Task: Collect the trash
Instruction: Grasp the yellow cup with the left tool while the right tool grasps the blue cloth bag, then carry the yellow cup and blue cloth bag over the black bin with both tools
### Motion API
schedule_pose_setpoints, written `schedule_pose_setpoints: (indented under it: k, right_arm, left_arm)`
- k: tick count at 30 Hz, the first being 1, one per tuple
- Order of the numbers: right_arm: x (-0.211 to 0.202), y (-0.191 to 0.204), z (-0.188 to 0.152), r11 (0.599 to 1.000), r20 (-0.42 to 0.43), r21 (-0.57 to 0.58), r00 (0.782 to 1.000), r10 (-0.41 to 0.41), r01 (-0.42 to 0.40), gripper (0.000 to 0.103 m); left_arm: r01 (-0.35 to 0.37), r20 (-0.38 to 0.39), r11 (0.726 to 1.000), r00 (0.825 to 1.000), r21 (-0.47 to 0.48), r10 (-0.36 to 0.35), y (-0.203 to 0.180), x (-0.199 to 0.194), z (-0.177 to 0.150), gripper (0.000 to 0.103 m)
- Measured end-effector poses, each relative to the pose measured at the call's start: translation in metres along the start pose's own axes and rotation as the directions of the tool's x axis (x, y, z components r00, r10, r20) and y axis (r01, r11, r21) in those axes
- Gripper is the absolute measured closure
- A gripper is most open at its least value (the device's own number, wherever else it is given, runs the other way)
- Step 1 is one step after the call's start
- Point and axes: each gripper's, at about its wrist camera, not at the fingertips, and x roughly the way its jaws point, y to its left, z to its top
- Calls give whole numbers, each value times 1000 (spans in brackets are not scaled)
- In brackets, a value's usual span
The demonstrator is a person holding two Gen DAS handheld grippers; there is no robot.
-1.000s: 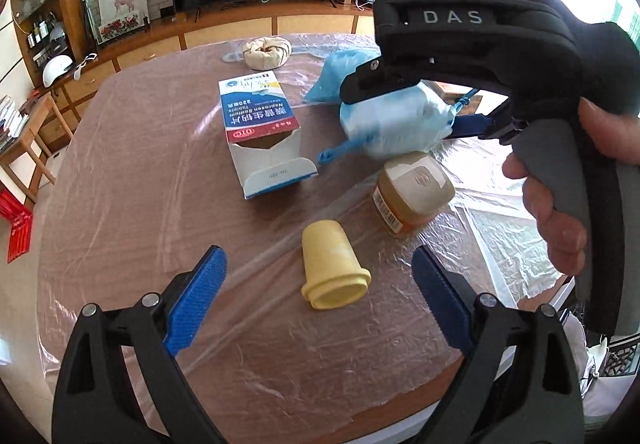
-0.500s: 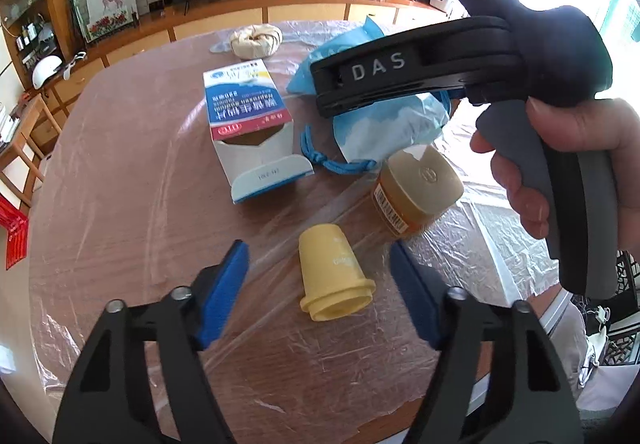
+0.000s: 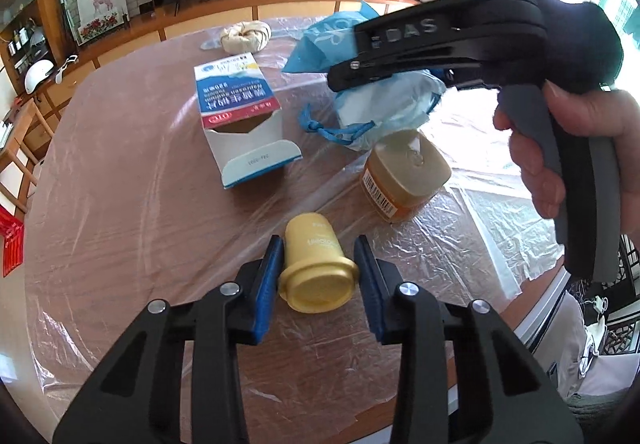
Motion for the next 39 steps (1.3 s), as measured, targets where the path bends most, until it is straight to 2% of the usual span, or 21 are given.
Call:
schedule_pose_setpoints:
  k: [6,13,16,27,39]
  right_arm:
    - [-30,-7,-15,995,44,20,994,95,-96,46]
    - [-61,-21,-33,995,82,27,993,90,-92,46]
    - [-72,-30,-42,990,90,59,989,120,-126,46]
    - [-98,-41,-90,986,73,72,987,145,-150,47]
    - [-113,-34,-132,985,36,34,985,169,-170,48]
  left_arm:
    - [21,19,999,1000,-46,-20,7,-9,-2,65]
    - [59,23,990,998,-131,-57,24,-11,-2,65]
    - [72,33,985,997,-154,-68,27,-15,-3,65]
    - [62,49,985,997,-159,-55,20,-26,-14,65]
    - [64,56,986,997,-155,-56,8,-42,-27,65]
